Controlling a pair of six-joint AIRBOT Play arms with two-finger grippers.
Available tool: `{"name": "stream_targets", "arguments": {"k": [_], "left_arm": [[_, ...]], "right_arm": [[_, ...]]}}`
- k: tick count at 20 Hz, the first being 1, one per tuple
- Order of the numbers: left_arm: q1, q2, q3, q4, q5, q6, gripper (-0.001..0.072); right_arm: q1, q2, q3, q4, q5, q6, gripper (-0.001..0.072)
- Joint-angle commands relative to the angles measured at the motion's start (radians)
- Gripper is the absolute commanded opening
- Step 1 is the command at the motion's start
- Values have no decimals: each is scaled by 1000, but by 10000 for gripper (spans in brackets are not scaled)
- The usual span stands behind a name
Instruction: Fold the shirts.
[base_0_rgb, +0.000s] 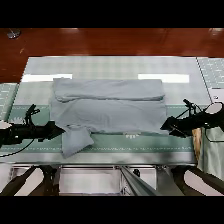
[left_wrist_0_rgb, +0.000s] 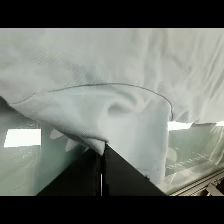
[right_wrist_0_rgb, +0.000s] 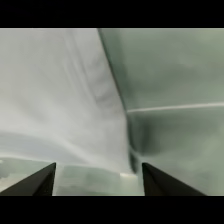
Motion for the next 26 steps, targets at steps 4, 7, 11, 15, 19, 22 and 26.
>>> {"name": "stream_targets", "arguments": {"k": [4,7,11,15,19,22,26], "left_arm": [[0,1,5,-22,-2,2,35],[14,1,87,-24,-11,-2,35],[7,-41,282,-27,47,-59,35],[-69,-274,522,-27,89,-123,35],[-160,-534,816,-27,92,-198,35],[-206,-689,1001,-26,82,-236,35],[-212,-804,1121,-23,61,-254,35]], "right_arm": [[77,-119,75,151,-63,-69,86],[67,-121,179,156,-25,-97,21],[29,-169,402,156,13,-78,21],[54,-318,624,179,10,-49,21],[55,-471,791,179,-2,-1,21],[55,-564,879,180,-8,21,21],[55,-663,958,212,-13,20,22]]}}
